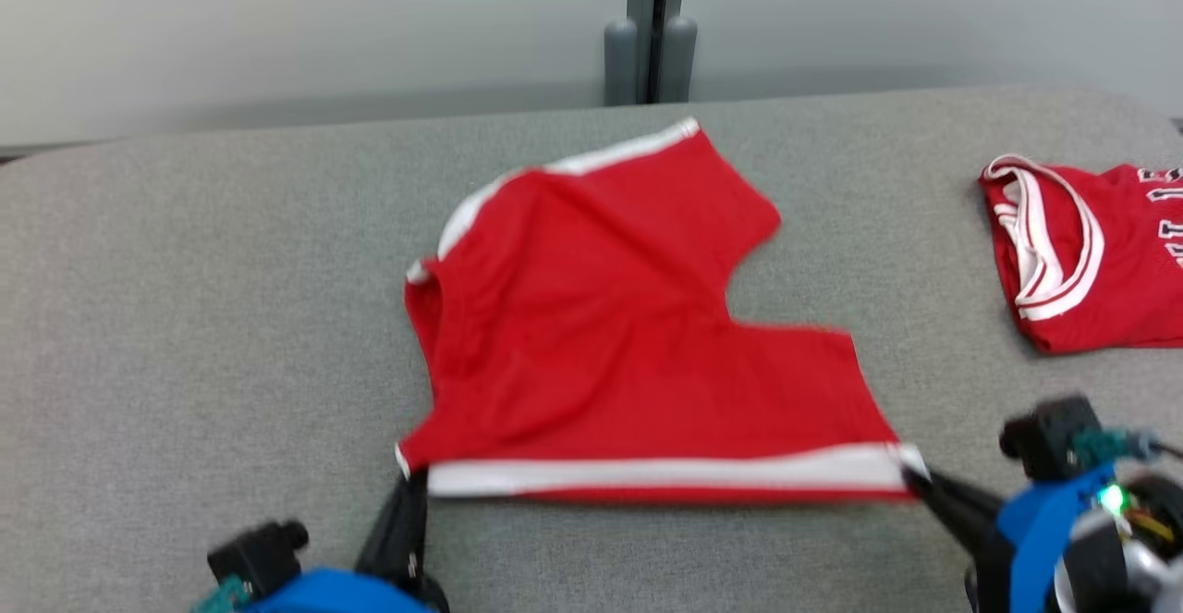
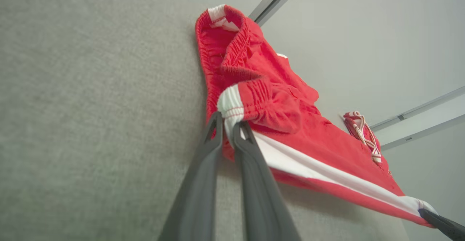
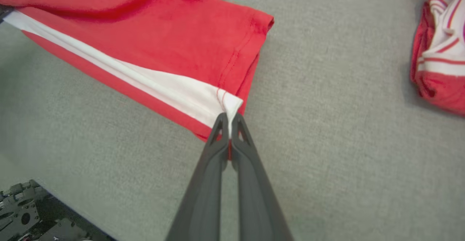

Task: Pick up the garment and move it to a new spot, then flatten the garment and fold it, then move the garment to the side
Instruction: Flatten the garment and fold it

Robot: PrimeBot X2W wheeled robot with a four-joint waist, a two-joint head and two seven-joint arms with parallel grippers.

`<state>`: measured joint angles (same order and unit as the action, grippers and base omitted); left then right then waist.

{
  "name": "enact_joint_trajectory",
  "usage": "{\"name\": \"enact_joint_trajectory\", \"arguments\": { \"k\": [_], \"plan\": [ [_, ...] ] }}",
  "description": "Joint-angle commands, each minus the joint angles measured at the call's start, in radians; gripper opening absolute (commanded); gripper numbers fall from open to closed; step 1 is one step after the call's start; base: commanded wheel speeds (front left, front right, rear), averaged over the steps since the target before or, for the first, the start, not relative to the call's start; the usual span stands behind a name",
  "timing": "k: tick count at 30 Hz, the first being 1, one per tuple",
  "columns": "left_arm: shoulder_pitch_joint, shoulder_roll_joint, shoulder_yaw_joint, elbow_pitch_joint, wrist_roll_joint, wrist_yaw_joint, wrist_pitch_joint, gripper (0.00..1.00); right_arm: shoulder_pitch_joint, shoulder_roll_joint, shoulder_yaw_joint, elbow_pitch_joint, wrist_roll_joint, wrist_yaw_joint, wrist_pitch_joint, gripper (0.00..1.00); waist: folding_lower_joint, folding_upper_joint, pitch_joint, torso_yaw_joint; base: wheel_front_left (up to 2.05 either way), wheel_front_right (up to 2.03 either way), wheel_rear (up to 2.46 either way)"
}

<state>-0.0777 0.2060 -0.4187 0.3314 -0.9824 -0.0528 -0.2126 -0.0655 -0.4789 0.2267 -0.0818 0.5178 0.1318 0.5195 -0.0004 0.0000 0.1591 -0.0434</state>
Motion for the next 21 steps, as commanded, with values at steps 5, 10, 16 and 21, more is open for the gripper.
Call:
{"name": "enact_joint_trajectory", "arguments": {
  "k": [5, 10, 16, 21],
  "plan": [
    [0.182, 0.073, -0.047, -0.182, 0.017, 0.081, 0.084, 0.00, 0.241, 0.082, -0.137, -0.196, -0.055, -0.001, 0.231, 0.00, 0.0004, 0.0000, -0.043, -0.003, 0.00, 0.00, 0.00],
    [0.312, 0.139, -0.090, -0.390, 0.022, 0.164, 0.187, 0.00, 0.385, 0.170, -0.246, -0.379, -0.097, -0.001, 0.398, 0.00, 0.0004, 0.0000, -0.039, 0.009, 0.00, 0.00, 0.00],
    [0.290, 0.174, -0.086, -0.581, -0.006, 0.228, 0.294, 0.00, 0.309, 0.166, -0.258, -0.472, -0.121, -0.001, 0.375, 0.00, 0.0004, 0.0000, -0.019, 0.038, 0.00, 0.00, 0.00],
    [0.166, 0.162, -0.075, -0.609, -0.002, 0.251, 0.354, 0.00, 0.142, 0.101, -0.215, -0.397, -0.112, -0.001, 0.290, 0.00, 0.0004, 0.0000, 0.007, 0.055, 0.00, 0.00, 0.00]
  ]
}}
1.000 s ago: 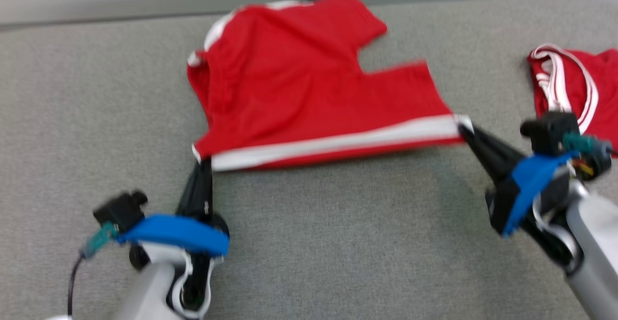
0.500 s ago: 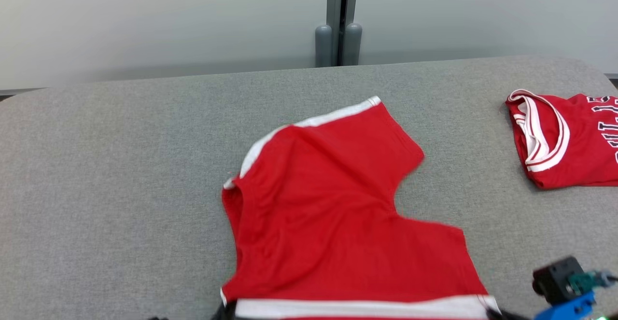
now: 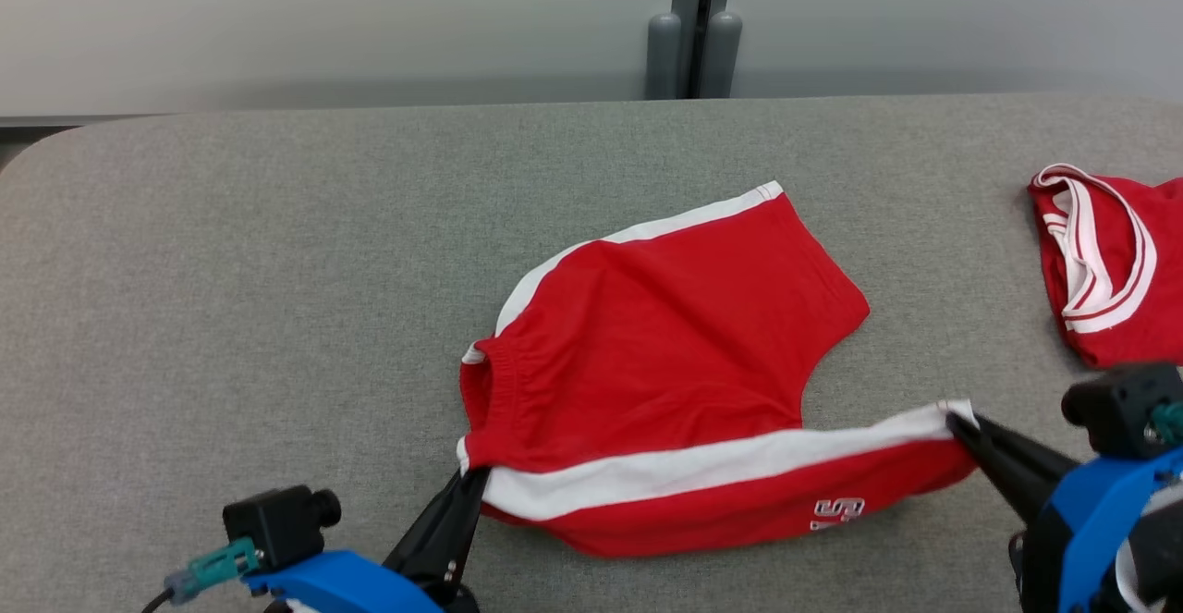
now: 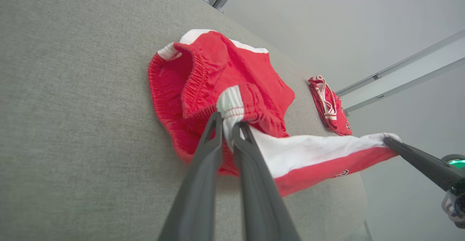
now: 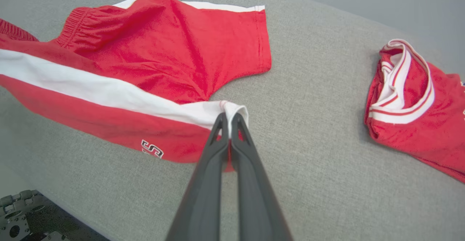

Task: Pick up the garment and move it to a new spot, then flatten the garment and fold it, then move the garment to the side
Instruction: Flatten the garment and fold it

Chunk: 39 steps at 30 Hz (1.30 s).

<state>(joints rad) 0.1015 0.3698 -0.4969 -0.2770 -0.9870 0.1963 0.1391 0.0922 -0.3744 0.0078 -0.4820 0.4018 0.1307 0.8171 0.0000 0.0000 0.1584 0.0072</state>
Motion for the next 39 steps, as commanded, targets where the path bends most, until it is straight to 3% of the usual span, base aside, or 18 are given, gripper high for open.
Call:
{"name": "enact_joint_trajectory", "arguments": {
  "k": [1, 10, 22, 35, 36, 37, 38, 39],
  "plan": [
    [-0.040, -0.018, 0.003, 0.006, -0.007, 0.002, 0.009, 0.00, -0.060, -0.015, 0.013, 0.026, 0.004, 0.000, -0.033, 0.00, 0.0000, 0.0000, 0.014, 0.009, 0.00, 0.00, 0.00],
    [-0.239, -0.125, 0.025, 0.152, -0.011, 0.002, -0.015, 0.00, -0.395, -0.097, 0.117, 0.295, 0.031, 0.000, -0.228, 0.00, 0.0000, 0.0000, 0.092, 0.052, 0.00, 0.00, 0.00],
    [-0.470, -0.240, 0.053, 0.414, -0.009, -0.027, -0.081, 0.00, -0.741, -0.111, 0.277, 0.640, 0.027, 0.000, -0.425, 0.00, 0.0000, 0.0000, 0.222, 0.106, 0.00, 0.00, 0.00],
    [-0.572, -0.286, 0.056, 0.598, -0.024, -0.081, -0.150, 0.00, -0.933, -0.099, 0.414, 0.920, 0.051, 0.000, -0.557, 0.00, 0.0000, 0.0000, 0.292, 0.132, 0.00, 0.00, 0.00],
    [-0.575, -0.288, 0.055, 0.605, -0.024, -0.084, -0.152, 0.31, -0.939, -0.099, 0.422, 0.933, 0.055, 0.000, -0.563, 0.46, 0.0000, 0.0000, 0.293, 0.133, 0.00, 0.00, 0.00],
    [-0.576, -0.290, 0.053, 0.612, -0.027, -0.087, -0.156, 0.58, -0.944, -0.099, 0.431, 0.947, 0.063, 0.000, -0.564, 1.00, 0.0000, 0.0000, 0.294, 0.133, 0.00, 0.00, 0.00],
    [-0.576, -0.292, 0.053, 0.616, -0.032, -0.091, -0.158, 0.98, -0.948, -0.099, 0.438, 0.957, 0.068, 0.000, -0.569, 1.00, 0.0000, 0.0000, 0.293, 0.133, 0.00, 0.00, 0.00],
    [-0.575, -0.294, 0.052, 0.620, -0.034, -0.093, -0.160, 1.00, -0.952, -0.099, 0.446, 0.967, 0.077, 0.000, -0.577, 1.00, 0.0000, 0.0000, 0.292, 0.133, 0.00, 0.00, 0.00]
  ]
}}
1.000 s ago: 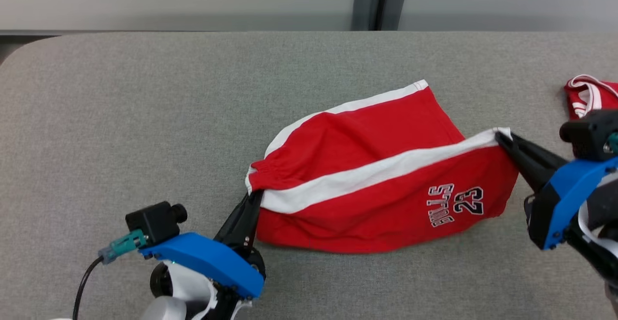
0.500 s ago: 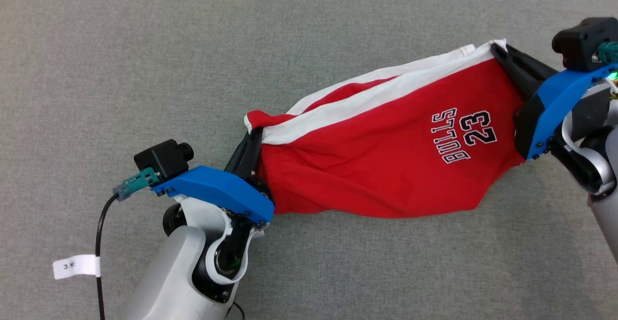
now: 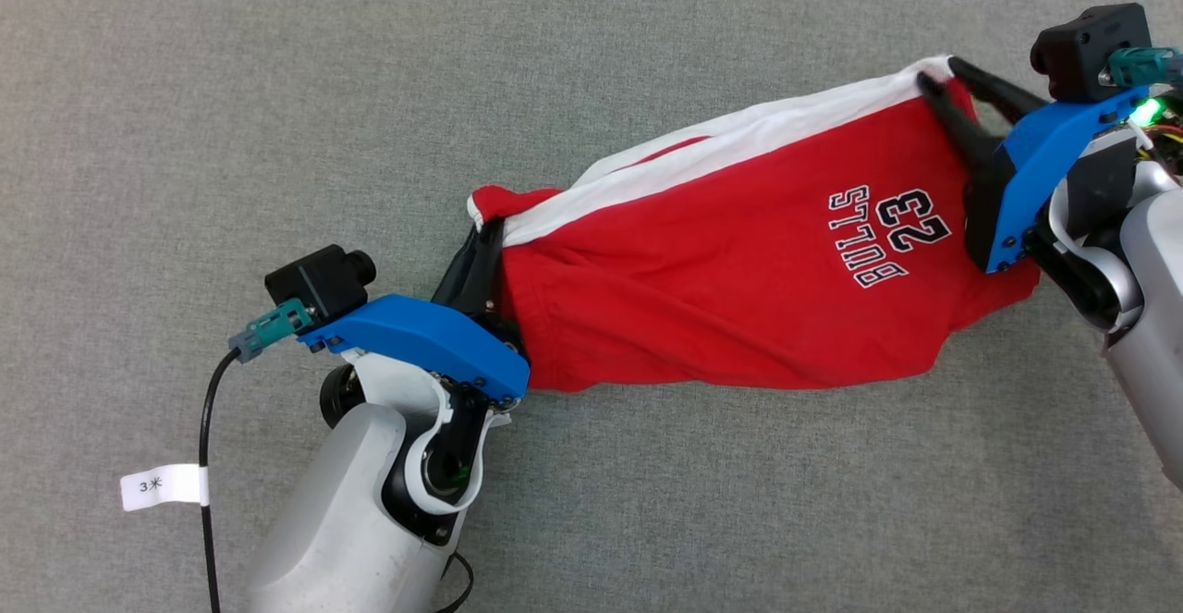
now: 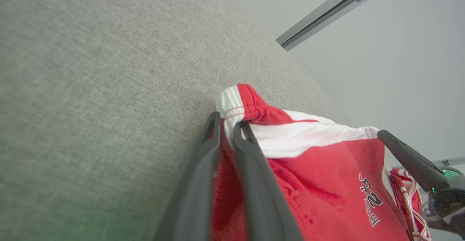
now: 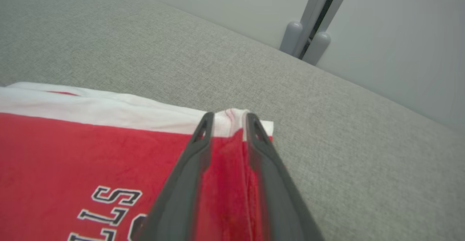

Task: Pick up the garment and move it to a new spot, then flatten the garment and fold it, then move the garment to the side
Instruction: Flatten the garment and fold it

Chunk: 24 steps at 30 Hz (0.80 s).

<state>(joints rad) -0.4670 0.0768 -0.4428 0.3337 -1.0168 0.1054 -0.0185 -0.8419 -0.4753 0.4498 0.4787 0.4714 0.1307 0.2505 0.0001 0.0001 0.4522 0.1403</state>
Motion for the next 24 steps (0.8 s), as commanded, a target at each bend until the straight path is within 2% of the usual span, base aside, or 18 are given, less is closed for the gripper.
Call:
{"name": "enact_joint_trajectory", "arguments": {
  "k": [1, 12, 18, 24],
  "plan": [
    [-0.004, -0.002, -0.003, 0.012, -0.005, -0.006, -0.009, 1.00, -0.020, 0.002, 0.011, 0.015, 0.015, 0.000, -0.017, 1.00, -0.0001, -0.0001, -0.005, 0.000, 0.00, 0.00, 0.00],
    [0.094, 0.050, -0.035, -0.023, 0.063, -0.071, -0.115, 1.00, 0.057, -0.040, 0.051, 0.045, 0.101, 0.000, -0.039, 1.00, -0.0001, -0.0001, -0.100, 0.001, 0.00, 0.00, 0.00],
    [0.139, 0.119, -0.054, -0.058, 0.220, -0.073, -0.227, 1.00, 0.127, -0.050, 0.010, 0.041, 0.105, 0.000, -0.050, 1.00, -0.0001, -0.0001, -0.162, 0.008, 0.00, 0.00, 0.00],
    [0.151, 0.130, -0.027, -0.098, 0.387, -0.065, -0.247, 1.00, 0.182, -0.031, -0.059, 0.042, 0.101, 0.000, -0.043, 1.00, -0.0001, -0.0001, -0.183, 0.014, 0.00, 0.00, 0.00]
  ]
}}
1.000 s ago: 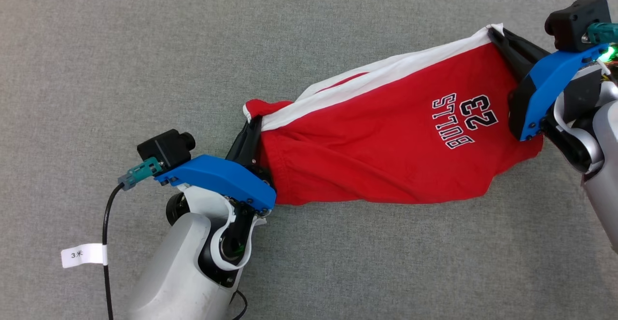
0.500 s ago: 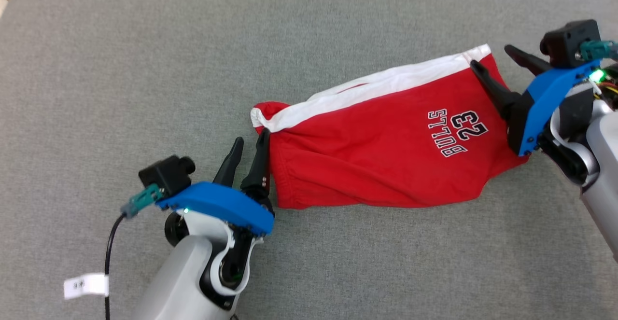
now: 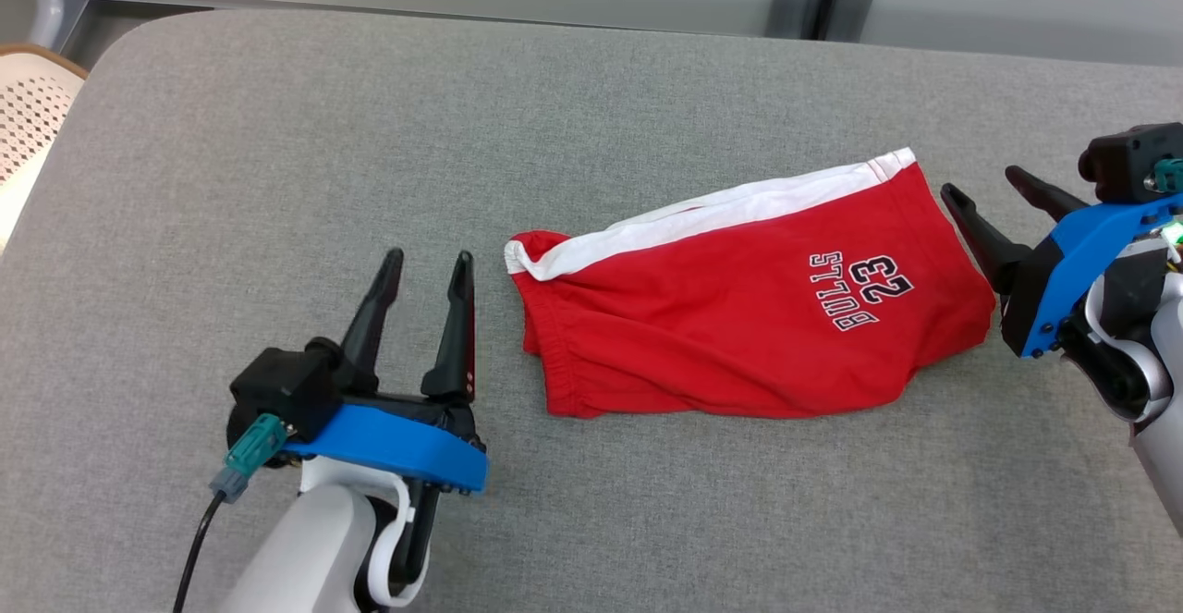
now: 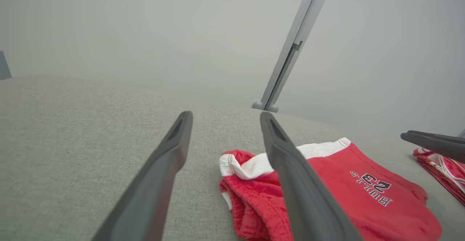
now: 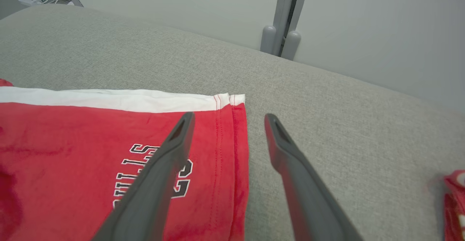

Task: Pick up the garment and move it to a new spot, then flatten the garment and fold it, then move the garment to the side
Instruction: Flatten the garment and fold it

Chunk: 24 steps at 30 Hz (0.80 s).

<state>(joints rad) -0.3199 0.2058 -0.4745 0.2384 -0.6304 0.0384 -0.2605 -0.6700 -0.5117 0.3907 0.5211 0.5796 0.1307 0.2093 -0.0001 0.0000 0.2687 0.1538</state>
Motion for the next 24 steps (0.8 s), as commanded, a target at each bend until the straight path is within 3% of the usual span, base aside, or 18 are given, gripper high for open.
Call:
{"name": "enact_joint_trajectory", "arguments": {
  "k": [1, 11, 24],
  "plan": [
    [0.006, -0.001, 0.014, -0.014, 0.029, -0.006, -0.005, 1.00, 0.015, 0.011, -0.011, 0.001, -0.004, 0.000, 0.001, 1.00, 0.0001, 0.0000, 0.001, 0.001, 0.00, 0.00, 0.00],
    [0.015, -0.071, 0.148, 0.002, 0.208, -0.101, -0.005, 1.00, -0.007, 0.062, -0.097, 0.106, -0.030, 0.000, 0.006, 1.00, 0.0001, 0.0000, 0.045, 0.027, 0.00, 0.00, 0.00],
    [0.076, -0.120, 0.289, 0.003, 0.306, -0.146, -0.005, 1.00, -0.050, 0.174, -0.213, 0.308, -0.150, 0.000, 0.065, 1.00, 0.0001, 0.0000, 0.082, 0.069, 0.00, 0.00, 0.00]
  ]
}}
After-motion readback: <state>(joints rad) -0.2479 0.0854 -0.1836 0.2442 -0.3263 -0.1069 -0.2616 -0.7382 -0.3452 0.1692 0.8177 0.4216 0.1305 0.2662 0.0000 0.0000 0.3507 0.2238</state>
